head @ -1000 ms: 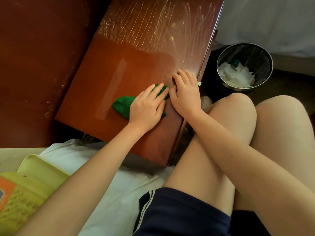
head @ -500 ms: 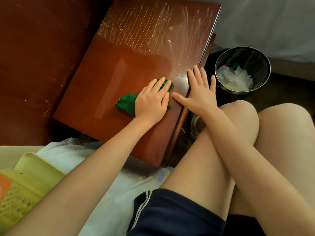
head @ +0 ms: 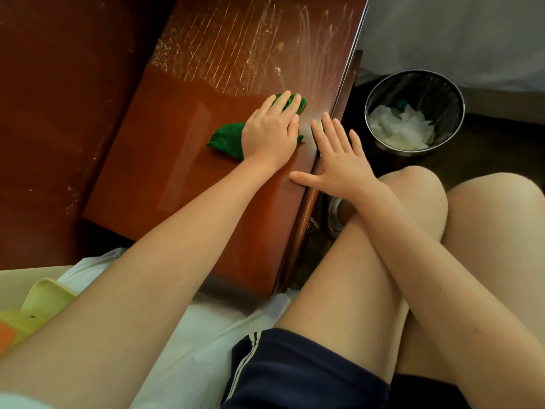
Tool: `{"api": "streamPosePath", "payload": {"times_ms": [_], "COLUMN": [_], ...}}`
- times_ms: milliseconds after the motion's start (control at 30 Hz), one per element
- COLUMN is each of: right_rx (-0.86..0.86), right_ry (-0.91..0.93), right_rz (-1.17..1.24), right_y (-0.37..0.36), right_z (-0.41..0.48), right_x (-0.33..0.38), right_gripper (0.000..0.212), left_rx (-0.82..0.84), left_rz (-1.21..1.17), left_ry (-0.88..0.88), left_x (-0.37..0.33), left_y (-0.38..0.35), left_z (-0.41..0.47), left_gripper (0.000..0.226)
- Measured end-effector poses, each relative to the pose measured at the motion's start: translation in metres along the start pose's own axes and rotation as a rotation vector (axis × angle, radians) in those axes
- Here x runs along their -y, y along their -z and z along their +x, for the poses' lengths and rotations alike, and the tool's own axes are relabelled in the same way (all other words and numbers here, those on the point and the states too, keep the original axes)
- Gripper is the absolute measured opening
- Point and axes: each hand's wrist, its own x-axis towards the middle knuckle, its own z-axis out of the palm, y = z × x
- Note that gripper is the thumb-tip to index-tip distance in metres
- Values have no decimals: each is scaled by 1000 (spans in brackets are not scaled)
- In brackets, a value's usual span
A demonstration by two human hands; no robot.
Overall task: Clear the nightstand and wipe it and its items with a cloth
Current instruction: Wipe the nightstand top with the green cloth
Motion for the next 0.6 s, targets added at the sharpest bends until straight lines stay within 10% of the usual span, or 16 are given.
{"api": "streamPosePath", "payload": {"times_ms": [600], "right_rx": [46], "right_ry": [-25], "right_rz": [53], "right_y": [8], "right_z": [-12], "right_x": [0], "right_gripper": [80], "left_rx": [-132], "left_rz": [-1], "left_ry": [-215], "left_x": [20], "left_y": [-3], "left_z": [-110], "left_gripper": [41]}}
